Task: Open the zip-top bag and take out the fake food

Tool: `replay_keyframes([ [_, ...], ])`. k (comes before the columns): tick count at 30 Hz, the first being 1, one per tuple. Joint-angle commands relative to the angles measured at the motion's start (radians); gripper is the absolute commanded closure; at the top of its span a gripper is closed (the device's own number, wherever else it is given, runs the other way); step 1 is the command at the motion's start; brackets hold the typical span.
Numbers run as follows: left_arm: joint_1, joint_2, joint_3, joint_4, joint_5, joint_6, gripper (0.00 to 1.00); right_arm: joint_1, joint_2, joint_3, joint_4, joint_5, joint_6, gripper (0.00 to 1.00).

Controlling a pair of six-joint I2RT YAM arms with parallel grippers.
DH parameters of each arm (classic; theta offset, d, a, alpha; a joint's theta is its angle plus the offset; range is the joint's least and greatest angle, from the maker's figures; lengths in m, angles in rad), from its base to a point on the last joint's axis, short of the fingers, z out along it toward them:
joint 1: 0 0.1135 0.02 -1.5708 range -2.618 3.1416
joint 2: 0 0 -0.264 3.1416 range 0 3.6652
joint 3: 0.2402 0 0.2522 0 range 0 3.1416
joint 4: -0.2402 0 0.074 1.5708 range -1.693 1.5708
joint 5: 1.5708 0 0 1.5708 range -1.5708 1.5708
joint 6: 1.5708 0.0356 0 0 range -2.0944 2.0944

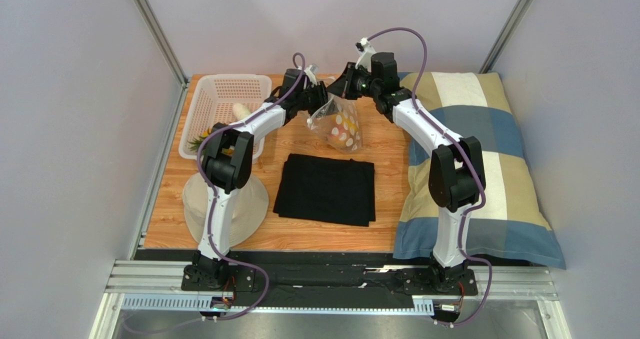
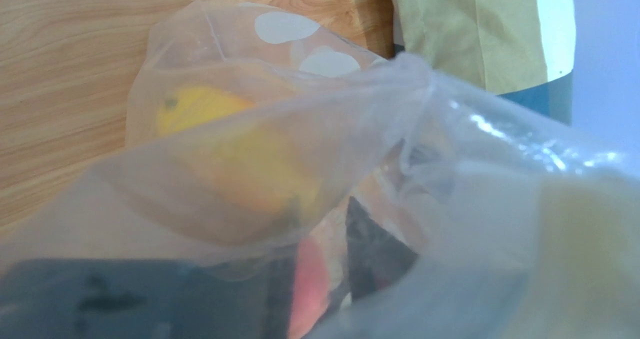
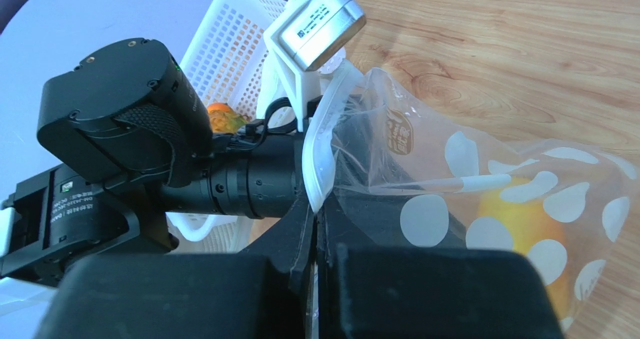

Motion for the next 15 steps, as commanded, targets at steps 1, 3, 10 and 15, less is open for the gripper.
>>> replay_keyframes([
  [1, -0.006, 0.017, 0.061, -0.044, -0.002, 0.021, 0.6, -0.005, 0.043, 0.102, -0.014, -0.022, 0.016, 0.86],
  [3, -0.005, 0.016, 0.06, -0.064, -0.005, 0.038, 0.56, -0.01, 0.049, 0.133, -0.126, 0.012, -0.012, 0.74],
  [10, -0.005, -0.055, 0.026, -0.23, -0.009, 0.197, 0.46, -0.033, -0.026, 0.114, -0.327, 0.165, -0.148, 0.31],
  [15, -0.005, -0.078, -0.014, -0.284, -0.058, 0.253, 0.42, -0.076, -0.141, -0.065, -0.321, 0.259, -0.05, 0.28],
])
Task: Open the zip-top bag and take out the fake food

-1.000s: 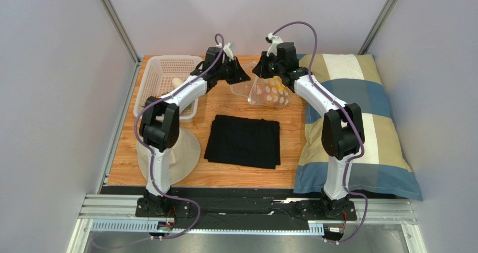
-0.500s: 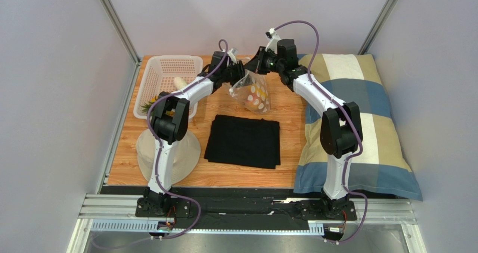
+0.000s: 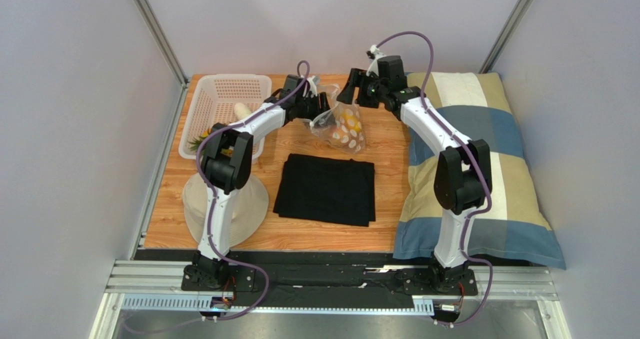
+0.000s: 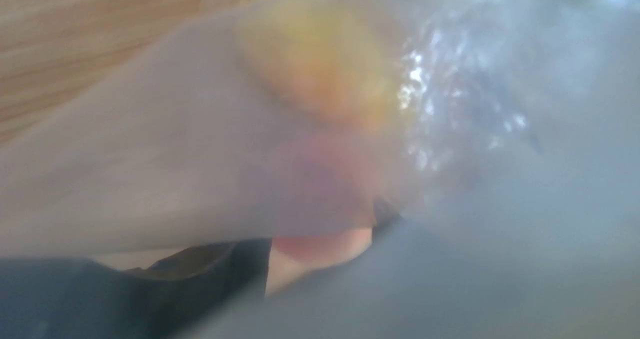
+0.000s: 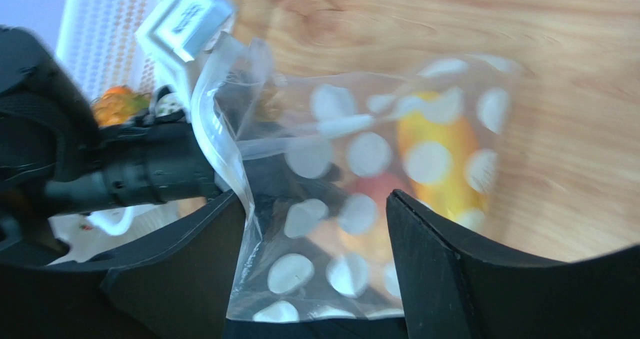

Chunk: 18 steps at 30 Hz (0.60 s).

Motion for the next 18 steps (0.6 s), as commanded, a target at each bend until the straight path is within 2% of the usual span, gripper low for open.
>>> replay_keyframes([
  [1, -0.005, -0.08, -0.019, -0.075, -0.036, 0.087, 0.41, -0.048, -0.152, -0.144, -0.032, 0.117, 0.047, 0.28],
  [3, -0.005, -0.08, -0.029, -0.063, -0.016, 0.082, 0.37, -0.05, -0.213, -0.298, 0.072, 0.107, 0.088, 0.28],
  [5, -0.005, -0.074, -0.031, -0.059, -0.002, 0.079, 0.37, -0.051, -0.237, -0.371, 0.132, 0.065, 0.113, 0.27],
  [10, -0.011, -0.078, -0.065, -0.01, 0.044, 0.051, 0.36, -0.062, -0.263, -0.445, 0.18, 0.027, 0.114, 0.21],
  [12, -0.012, -0.078, -0.066, -0.01, 0.05, 0.048, 0.36, -0.068, -0.27, -0.475, 0.226, 0.034, 0.119, 0.22],
  [13, -0.015, -0.074, -0.066, -0.007, 0.053, 0.044, 0.36, -0.067, -0.266, -0.486, 0.233, 0.045, 0.122, 0.3],
  [14, -0.017, -0.072, -0.066, -0.004, 0.058, 0.041, 0.36, -0.07, -0.237, -0.483, 0.23, 0.074, 0.125, 0.42],
  [15, -0.018, -0.071, -0.066, -0.001, 0.066, 0.039, 0.36, -0.07, -0.211, -0.477, 0.233, 0.071, 0.122, 0.83],
  [16, -0.02, -0.065, -0.065, 0.008, 0.069, 0.033, 0.36, -0.071, -0.188, -0.469, 0.238, 0.062, 0.12, 0.96],
  [18, -0.022, -0.061, -0.063, 0.014, 0.076, 0.028, 0.36, -0.071, -0.125, -0.462, 0.297, 0.019, 0.131, 1.0],
])
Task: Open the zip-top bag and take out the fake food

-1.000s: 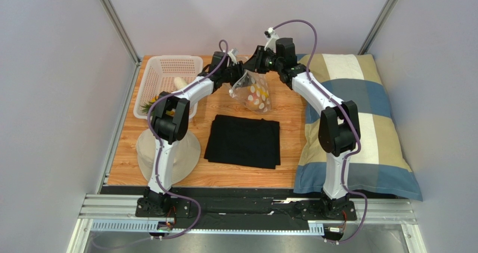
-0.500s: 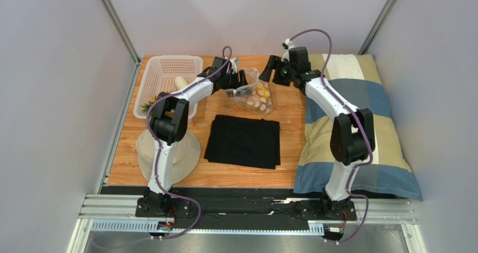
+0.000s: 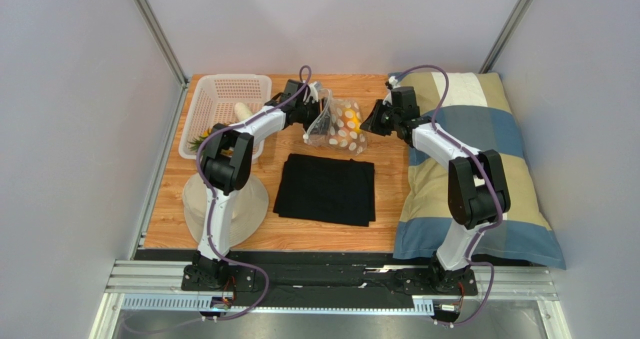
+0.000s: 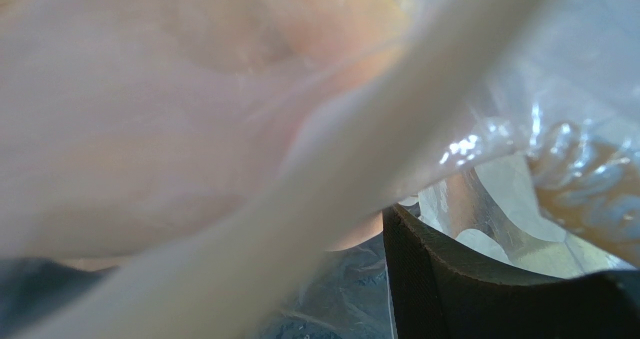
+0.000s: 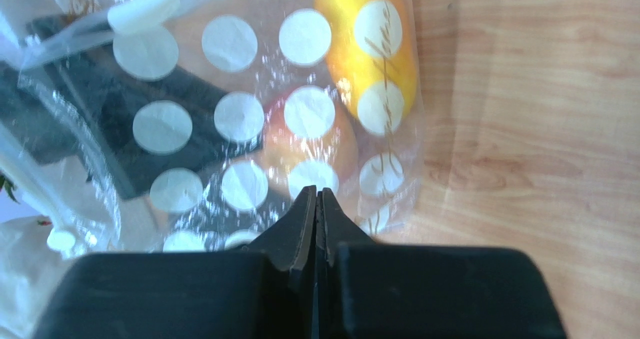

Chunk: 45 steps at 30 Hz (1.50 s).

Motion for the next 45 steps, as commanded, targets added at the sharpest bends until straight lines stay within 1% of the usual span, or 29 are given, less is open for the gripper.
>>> replay_keyframes([
  [1, -0.013, -0.035, -0.001, 0.04, 0.042, -0.013, 0.35, -0.004, 0.093, 0.015, 0.165, -0.046, 0.027, 1.0],
  [2, -0.014, -0.035, -0.006, 0.046, 0.047, -0.016, 0.35, -0.003, 0.13, 0.018, 0.202, -0.074, 0.04, 1.0],
  [4, -0.014, -0.034, -0.012, 0.065, 0.051, -0.027, 0.35, 0.005, 0.16, 0.031, 0.229, -0.073, 0.042, 1.0],
  [10, -0.019, -0.027, -0.038, 0.094, 0.062, -0.051, 0.32, 0.011, 0.273, 0.101, 0.201, -0.086, 0.063, 1.0],
  [20, -0.042, 0.015, -0.029, 0.1, 0.064, -0.08, 0.27, 0.017, 0.314, 0.118, 0.259, -0.168, 0.111, 1.0],
  [24, -0.043, 0.055, -0.009, 0.125, 0.073, -0.119, 0.27, 0.023, 0.313, 0.121, 0.258, -0.177, 0.111, 1.0],
  [27, -0.057, 0.072, 0.006, 0.106, 0.064, -0.108, 0.27, 0.025, 0.311, 0.123, 0.252, -0.171, 0.111, 1.0],
  [30, -0.065, 0.071, 0.005, 0.08, 0.041, -0.085, 0.31, 0.025, 0.305, 0.127, 0.235, -0.166, 0.103, 1.0],
  [33, -0.065, 0.051, -0.033, 0.08, 0.007, -0.067, 0.39, 0.025, 0.28, 0.118, 0.218, -0.136, 0.084, 1.0],
  [36, -0.063, 0.036, -0.052, 0.082, -0.013, -0.059, 0.52, 0.025, 0.276, 0.116, 0.209, -0.114, 0.071, 1.0],
  [37, -0.063, 0.034, -0.054, 0.085, -0.012, -0.057, 0.59, 0.025, 0.277, 0.12, 0.206, -0.111, 0.068, 1.0],
  [38, -0.063, 0.031, -0.046, 0.083, -0.012, -0.056, 0.62, 0.025, 0.277, 0.121, 0.195, -0.106, 0.065, 1.0],
  [39, -0.063, 0.026, -0.041, 0.077, -0.016, -0.051, 0.69, 0.022, 0.277, 0.123, 0.192, -0.1, 0.06, 1.0],
  [40, -0.063, 0.023, -0.034, 0.069, -0.022, -0.047, 0.79, 0.02, 0.273, 0.121, 0.19, -0.096, 0.054, 1.0],
  [41, -0.063, 0.019, -0.021, 0.065, -0.036, -0.041, 0.87, 0.016, 0.271, 0.12, 0.187, -0.091, 0.053, 1.0],
  [42, -0.063, 0.009, -0.015, 0.051, -0.045, -0.027, 0.9, 0.01, 0.271, 0.118, 0.184, -0.09, 0.05, 1.0],
  [43, -0.062, 0.005, -0.008, 0.042, -0.054, -0.021, 0.98, 0.004, 0.271, 0.117, 0.183, -0.085, 0.042, 1.0],
  [45, -0.057, -0.017, 0.009, 0.023, -0.076, -0.004, 1.0, -0.009, 0.276, 0.116, 0.178, -0.067, 0.037, 1.0],
])
